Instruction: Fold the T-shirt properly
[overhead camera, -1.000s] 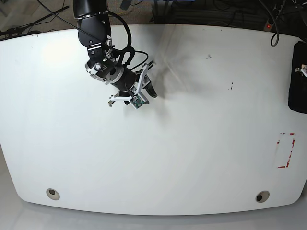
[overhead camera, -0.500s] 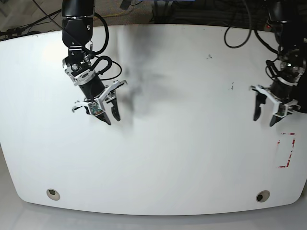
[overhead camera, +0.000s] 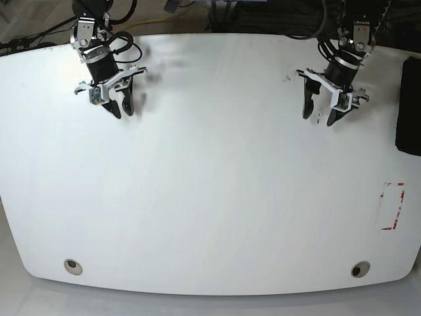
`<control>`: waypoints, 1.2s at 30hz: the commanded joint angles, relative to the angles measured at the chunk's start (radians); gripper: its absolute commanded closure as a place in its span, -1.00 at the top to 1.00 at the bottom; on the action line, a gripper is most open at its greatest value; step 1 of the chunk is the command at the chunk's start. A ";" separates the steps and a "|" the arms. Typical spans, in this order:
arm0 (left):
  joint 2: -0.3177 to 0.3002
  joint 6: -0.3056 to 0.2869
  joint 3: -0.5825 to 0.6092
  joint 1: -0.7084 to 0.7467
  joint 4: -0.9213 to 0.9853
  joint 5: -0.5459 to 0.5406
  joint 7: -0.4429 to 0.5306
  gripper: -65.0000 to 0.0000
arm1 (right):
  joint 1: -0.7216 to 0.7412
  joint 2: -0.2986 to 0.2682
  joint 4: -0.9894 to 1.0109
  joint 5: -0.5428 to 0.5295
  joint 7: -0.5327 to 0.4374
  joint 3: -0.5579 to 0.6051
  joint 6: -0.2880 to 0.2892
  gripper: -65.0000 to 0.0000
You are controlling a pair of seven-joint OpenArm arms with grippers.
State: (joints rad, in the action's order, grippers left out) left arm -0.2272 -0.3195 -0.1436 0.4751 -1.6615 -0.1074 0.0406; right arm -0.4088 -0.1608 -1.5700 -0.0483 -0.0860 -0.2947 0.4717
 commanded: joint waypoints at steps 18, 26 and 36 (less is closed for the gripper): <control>0.233 0.001 -0.153 0.613 -0.197 -0.013 -0.046 0.06 | -0.648 -0.046 -0.165 -0.154 -0.030 -0.030 0.002 -0.49; 0.263 0.001 -0.152 0.661 0.054 -0.013 -0.044 0.06 | -0.674 -0.059 0.059 -0.140 -0.031 0.016 0.003 -0.49; 0.208 0.001 -0.133 0.314 0.614 -0.008 -0.040 0.03 | -0.253 -0.124 0.774 -0.126 -0.156 0.213 -0.003 -0.49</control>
State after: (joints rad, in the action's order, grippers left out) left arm 0.0078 -0.3321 -0.2813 0.8429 -1.1637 -0.1089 -0.0078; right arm -0.7475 -0.2756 -0.9638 -0.1791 -0.2028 -0.1181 0.4618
